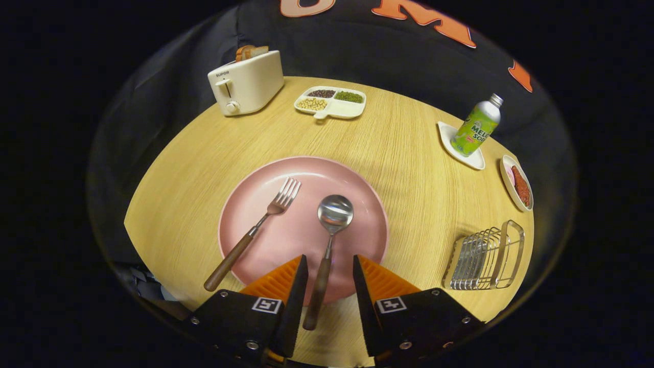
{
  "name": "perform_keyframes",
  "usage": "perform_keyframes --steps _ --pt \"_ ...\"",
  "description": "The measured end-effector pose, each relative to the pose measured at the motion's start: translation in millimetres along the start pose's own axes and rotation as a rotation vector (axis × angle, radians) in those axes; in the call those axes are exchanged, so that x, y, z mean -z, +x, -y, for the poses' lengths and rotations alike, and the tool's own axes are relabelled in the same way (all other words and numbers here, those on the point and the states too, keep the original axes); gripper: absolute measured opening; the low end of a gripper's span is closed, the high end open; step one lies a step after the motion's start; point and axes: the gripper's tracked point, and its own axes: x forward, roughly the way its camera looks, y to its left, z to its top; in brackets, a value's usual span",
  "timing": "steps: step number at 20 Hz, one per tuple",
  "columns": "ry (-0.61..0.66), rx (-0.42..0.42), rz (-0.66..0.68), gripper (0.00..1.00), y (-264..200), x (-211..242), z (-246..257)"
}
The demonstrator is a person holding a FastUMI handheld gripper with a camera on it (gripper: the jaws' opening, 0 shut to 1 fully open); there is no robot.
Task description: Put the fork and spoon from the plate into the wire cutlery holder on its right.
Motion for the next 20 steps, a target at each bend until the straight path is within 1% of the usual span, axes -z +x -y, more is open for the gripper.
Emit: perform_keyframes --steps 2,3,4,5,7,9,14,16,20 --pt "0.019 -0.008 -0.023 0.45 7.6 5.0 -3.0" --pt "0.035 -0.011 -0.029 0.37 10.1 7.8 -4.4" --pt "0.053 -0.011 -0.032 0.31 13.2 9.6 -5.4" --pt "0.064 -0.012 -0.034 0.24 15.7 12.3 -6.9" --pt "0.074 0.003 -0.027 0.17 18.3 15.6 -5.6" --pt "0.09 0.002 -0.006 0.14 19.5 13.4 -3.9" --pt "0.165 -0.029 0.026 0.05 13.9 7.8 -3.9" --pt "0.19 -0.055 0.062 0.05 4.3 -0.9 -3.3" --pt "0.23 -0.025 0.145 0.05 -28.9 -19.0 17.8"
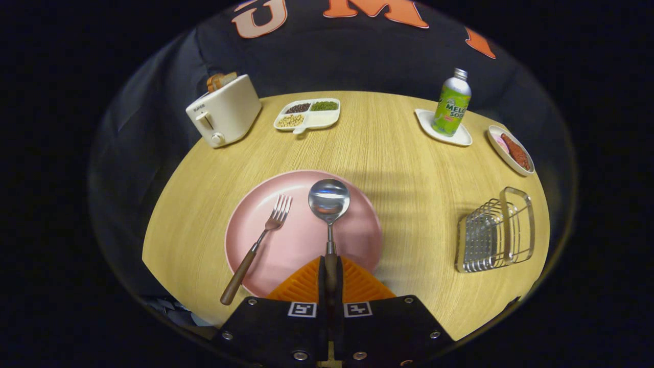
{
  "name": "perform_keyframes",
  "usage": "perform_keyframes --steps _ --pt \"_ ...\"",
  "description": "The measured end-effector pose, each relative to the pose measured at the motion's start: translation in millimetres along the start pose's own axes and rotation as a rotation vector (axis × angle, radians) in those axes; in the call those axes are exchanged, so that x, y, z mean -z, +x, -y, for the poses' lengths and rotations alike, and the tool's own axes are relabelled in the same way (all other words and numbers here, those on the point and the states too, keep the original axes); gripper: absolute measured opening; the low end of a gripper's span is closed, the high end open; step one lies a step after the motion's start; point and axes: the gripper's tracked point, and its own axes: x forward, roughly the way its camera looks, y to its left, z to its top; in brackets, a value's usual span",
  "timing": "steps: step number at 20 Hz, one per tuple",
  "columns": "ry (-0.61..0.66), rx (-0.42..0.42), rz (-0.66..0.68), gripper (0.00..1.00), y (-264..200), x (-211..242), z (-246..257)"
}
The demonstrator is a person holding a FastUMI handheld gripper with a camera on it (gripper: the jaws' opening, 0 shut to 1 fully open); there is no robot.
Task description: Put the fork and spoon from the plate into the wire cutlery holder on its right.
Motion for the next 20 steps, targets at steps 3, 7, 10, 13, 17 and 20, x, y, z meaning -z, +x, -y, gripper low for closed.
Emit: perform_keyframes --steps 3,7,10,13,17,20 --pt "0.002 0.031 0.076 0.05 -28.3 -23.1 20.7" --pt "0.003 0.09 0.176 0.05 -67.1 -53.9 55.4" --pt "0.005 0.157 0.218 0.05 -91.7 -66.7 90.5" --pt "0.02 0.196 0.218 0.05 -109.4 -70.5 119.2" --pt "0.017 0.256 0.169 0.05 -124.0 -65.6 154.6" --pt "0.027 0.29 0.109 0.05 -125.3 -53.3 176.3"
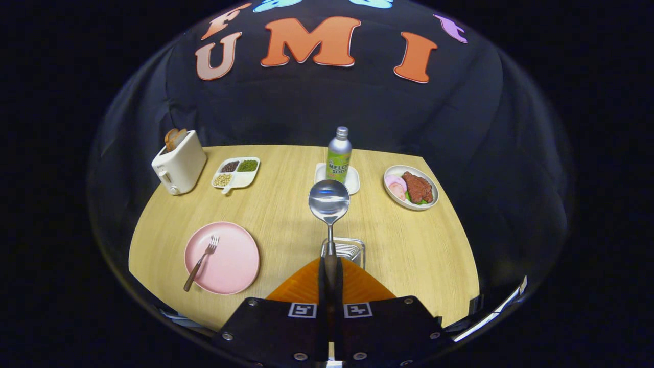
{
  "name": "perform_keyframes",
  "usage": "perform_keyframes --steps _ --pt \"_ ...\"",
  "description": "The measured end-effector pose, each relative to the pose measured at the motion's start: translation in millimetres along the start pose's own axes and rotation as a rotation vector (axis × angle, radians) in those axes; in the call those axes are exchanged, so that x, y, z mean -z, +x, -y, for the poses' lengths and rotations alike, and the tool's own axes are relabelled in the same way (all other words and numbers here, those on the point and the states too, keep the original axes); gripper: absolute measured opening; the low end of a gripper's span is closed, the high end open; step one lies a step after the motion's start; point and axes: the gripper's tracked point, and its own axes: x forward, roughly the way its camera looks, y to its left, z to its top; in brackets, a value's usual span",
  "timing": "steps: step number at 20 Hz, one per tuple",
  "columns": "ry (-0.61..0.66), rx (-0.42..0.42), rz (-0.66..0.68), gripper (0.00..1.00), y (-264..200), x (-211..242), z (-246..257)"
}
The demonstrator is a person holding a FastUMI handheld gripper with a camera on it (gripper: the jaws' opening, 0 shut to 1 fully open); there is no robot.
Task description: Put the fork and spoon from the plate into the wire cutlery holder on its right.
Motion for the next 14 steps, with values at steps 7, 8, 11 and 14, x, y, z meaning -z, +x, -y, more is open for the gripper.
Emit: perform_keyframes --steps 7,8,11,14 --pt "-0.043 0.013 -0.16 0.05 14.1 37.5 15.1" --pt "-0.049 0.014 -0.182 0.05 15.5 42.2 15.6" --pt "-0.06 0.005 -0.24 0.05 16.1 55.0 14.1" --pt "-0.054 0.005 -0.291 0.06 21.6 63.3 17.0"
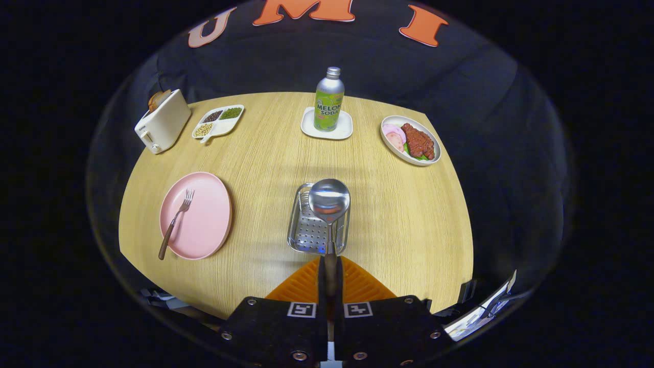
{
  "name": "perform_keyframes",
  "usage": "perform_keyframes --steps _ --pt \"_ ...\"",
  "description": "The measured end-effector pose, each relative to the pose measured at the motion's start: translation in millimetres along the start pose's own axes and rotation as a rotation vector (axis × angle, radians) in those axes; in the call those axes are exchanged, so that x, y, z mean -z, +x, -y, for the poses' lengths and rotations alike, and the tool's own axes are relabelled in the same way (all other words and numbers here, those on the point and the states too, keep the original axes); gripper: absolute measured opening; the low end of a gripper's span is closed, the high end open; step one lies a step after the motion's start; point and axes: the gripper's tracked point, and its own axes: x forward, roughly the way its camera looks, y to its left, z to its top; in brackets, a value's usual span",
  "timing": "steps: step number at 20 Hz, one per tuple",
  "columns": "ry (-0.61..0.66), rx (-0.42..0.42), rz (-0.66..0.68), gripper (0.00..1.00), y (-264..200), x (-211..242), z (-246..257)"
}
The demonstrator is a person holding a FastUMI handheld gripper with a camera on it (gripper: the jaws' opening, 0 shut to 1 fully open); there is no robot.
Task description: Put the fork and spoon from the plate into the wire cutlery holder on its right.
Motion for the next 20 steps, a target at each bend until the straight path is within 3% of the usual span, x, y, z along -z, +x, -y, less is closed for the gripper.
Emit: perform_keyframes --steps 10,20 --pt "0.022 -0.019 -0.013 0.07 16.8 -5.5 -2.0" --pt "0.065 -0.016 0.302 0.14 -3.9 -70.8 -2.4"
